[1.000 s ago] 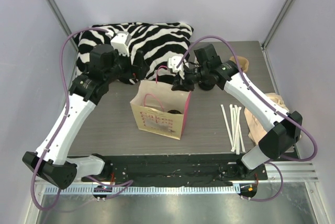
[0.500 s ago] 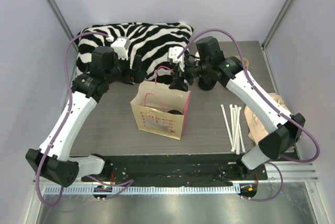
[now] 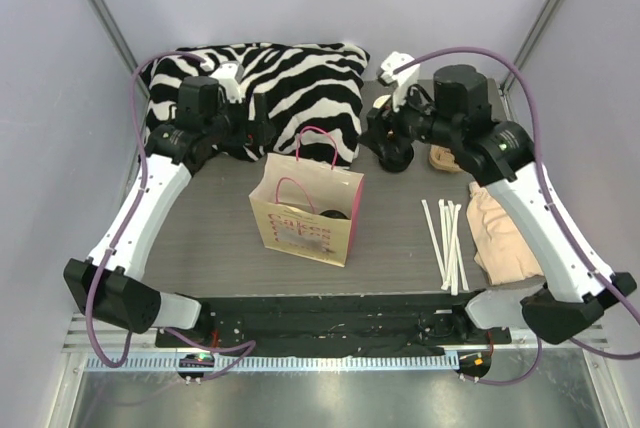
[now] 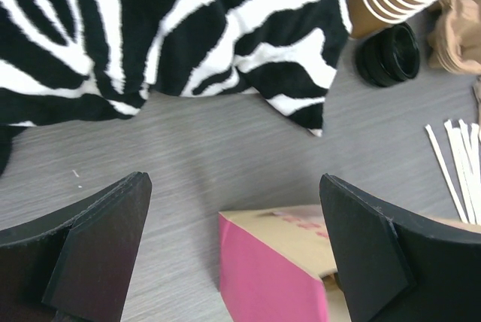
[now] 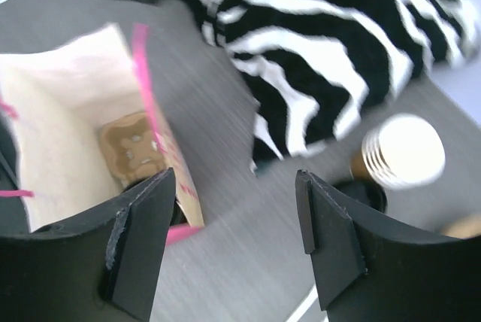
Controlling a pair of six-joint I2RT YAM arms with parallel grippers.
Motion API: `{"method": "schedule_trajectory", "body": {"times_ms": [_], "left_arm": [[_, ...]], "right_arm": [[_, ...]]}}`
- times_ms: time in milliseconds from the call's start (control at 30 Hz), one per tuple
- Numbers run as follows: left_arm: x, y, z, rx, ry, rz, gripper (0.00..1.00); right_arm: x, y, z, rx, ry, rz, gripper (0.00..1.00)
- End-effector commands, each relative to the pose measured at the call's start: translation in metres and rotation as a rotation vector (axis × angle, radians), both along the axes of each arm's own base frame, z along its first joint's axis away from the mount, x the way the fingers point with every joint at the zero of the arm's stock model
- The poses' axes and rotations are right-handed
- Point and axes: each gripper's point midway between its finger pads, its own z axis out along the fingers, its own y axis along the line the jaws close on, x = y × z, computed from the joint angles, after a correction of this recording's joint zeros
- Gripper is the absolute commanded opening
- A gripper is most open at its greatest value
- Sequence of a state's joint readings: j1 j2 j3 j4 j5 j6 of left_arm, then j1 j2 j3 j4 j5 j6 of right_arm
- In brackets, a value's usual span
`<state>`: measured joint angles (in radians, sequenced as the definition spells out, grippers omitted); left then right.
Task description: Pack the takeout coffee
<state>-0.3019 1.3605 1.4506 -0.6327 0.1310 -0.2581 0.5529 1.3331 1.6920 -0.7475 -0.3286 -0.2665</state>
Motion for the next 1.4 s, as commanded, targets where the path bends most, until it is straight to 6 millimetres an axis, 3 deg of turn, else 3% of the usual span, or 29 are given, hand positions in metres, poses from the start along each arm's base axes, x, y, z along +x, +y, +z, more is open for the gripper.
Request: {"method": "schedule_trajectory", "body": {"times_ms": [0,167,300,467,667,700,833,1167,1367], "left_arm": [[0.020,0.009,0.025,-0.030,-0.075,0.053,0.99],[0.028,0.019,0.025,-0.041,-0.079,0.097,1.00],[0.027,0.024,0.021,-0.039,-0.061,0.102,1.00],[0.017,0.036,0.011,-0.017,-0.021,0.124,1.00],[-0.001,0.044,0.005,-0.012,-0.012,0.139,1.00],[-0.003,0.047,0.005,-0.012,-0.012,0.144,1.00],[-0.003,0.048,0.003,-0.004,-0.009,0.144,1.00],[-0.004,0.053,-0.005,0.011,0.007,0.151,1.00],[-0.002,0.056,-0.011,0.025,0.023,0.157,1.00]], "right_arm": [[0.001,-0.055,-0.028,-0.028,0.154,-0.320,0.69],[-0.010,-0.125,-0.121,-0.248,0.301,-0.529,0.63],[-0.021,-0.141,-0.191,-0.365,0.413,-0.515,0.57],[-0.014,-0.162,-0.251,-0.434,0.561,-0.570,0.54],[0.003,-0.183,-0.285,-0.450,0.667,-0.673,0.49],[0.004,-0.187,-0.298,-0.463,0.713,-0.684,0.48],[0.014,-0.193,-0.318,-0.469,0.781,-0.703,0.41],[0.028,-0.189,-0.357,-0.460,0.874,-0.696,0.34],[0.032,-0.185,-0.364,-0.440,0.893,-0.693,0.30]]}}
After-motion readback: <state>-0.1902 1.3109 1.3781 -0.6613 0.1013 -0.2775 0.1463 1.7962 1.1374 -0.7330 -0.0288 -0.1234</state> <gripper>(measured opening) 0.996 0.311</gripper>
